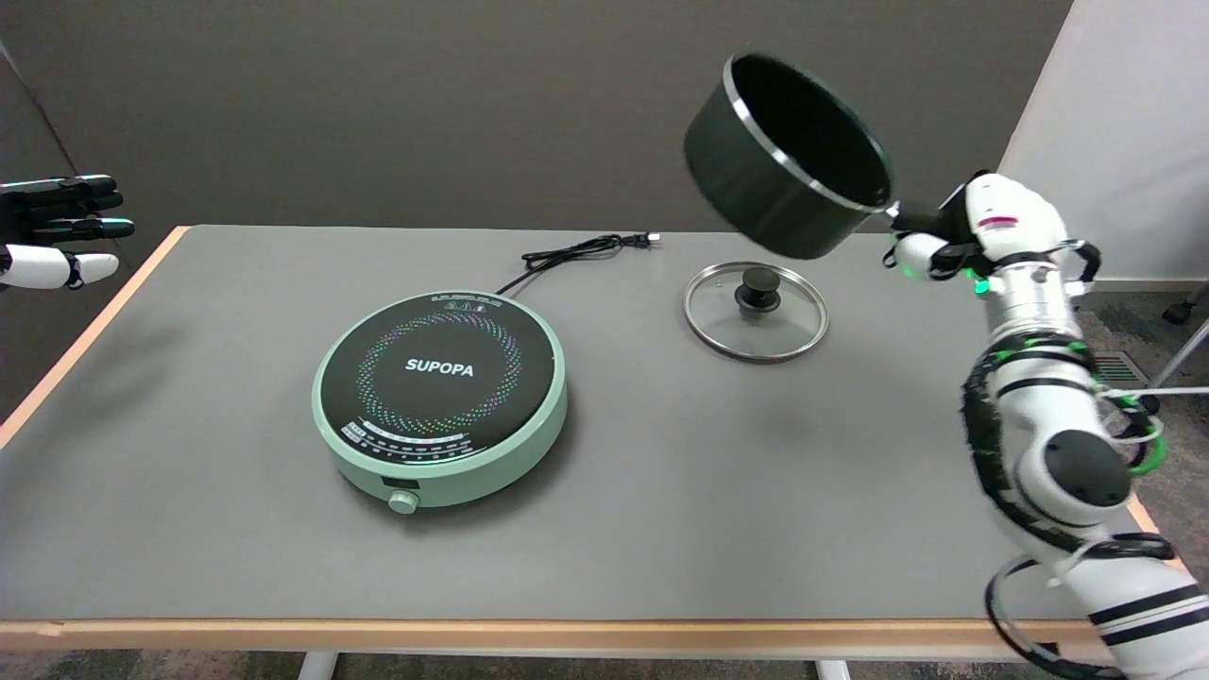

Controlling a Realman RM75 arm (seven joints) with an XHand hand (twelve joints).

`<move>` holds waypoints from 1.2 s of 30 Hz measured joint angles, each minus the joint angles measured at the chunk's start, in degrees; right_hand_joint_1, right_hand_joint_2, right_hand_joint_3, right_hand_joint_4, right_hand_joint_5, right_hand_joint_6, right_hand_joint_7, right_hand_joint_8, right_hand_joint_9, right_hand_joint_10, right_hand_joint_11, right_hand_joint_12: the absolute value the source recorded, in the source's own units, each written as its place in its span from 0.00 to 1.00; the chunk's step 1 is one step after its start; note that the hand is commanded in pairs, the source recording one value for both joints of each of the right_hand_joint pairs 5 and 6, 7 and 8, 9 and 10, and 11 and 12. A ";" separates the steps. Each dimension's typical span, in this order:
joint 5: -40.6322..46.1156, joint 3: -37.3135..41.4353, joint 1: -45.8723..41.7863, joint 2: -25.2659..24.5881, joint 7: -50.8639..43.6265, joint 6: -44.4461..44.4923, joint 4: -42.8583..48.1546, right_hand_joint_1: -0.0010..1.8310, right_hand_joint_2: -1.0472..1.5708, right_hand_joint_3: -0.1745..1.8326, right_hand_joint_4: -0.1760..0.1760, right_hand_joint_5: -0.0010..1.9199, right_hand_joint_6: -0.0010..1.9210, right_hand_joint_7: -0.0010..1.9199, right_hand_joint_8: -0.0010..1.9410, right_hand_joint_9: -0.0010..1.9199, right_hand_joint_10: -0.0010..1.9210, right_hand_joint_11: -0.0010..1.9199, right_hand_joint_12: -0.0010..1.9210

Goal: Place the soup pot onto the table.

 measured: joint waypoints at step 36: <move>33.04 27.17 -8.99 12.79 2.39 46.58 -16.82 0.47 0.85 0.64 0.46 1.00 1.00 1.00 0.99 1.00 1.00 1.00 1.00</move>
